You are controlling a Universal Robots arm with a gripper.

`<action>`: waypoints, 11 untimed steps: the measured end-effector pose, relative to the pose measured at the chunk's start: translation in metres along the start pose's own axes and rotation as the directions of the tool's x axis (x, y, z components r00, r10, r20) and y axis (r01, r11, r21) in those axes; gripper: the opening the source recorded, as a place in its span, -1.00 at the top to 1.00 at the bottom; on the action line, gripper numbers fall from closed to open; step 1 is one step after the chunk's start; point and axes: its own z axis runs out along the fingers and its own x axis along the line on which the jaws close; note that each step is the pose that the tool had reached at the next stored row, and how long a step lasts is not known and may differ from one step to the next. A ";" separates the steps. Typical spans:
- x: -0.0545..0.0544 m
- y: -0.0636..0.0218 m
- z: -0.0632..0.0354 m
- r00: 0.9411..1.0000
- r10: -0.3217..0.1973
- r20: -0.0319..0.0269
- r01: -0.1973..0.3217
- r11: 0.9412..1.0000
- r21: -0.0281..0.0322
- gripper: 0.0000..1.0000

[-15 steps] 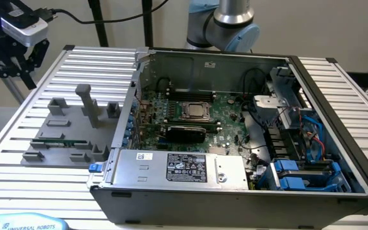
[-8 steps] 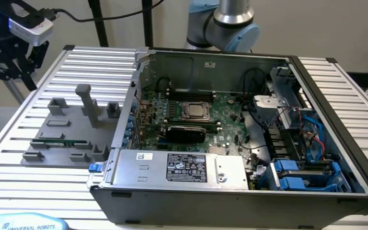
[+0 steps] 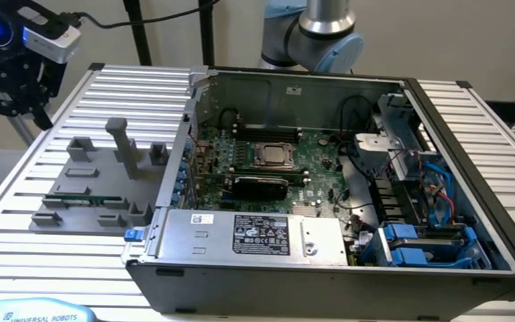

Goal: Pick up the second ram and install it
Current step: 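Pick up the second ram and move it above second insertion slot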

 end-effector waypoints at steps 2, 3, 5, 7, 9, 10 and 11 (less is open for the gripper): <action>0.000 -0.0001 0.0013 0.999 -0.035 -0.002 0.035 0.999 -0.001 0.79; 0.000 -0.0001 0.0019 0.999 -0.054 -0.003 0.054 0.999 -0.001 0.79; 0.000 -0.0002 0.0032 0.996 -0.091 -0.005 0.091 0.996 -0.002 0.79; 0.000 -0.0003 0.0044 0.992 -0.125 -0.006 0.125 0.992 -0.003 0.79; 0.000 -0.0004 0.0058 0.987 -0.163 -0.008 0.163 0.987 -0.004 0.79; 0.000 -0.0004 0.0064 0.984 -0.179 -0.009 0.179 0.984 -0.005 0.79; 0.000 -0.0004 0.0071 0.980 -0.197 -0.010 0.197 0.980 -0.005 0.79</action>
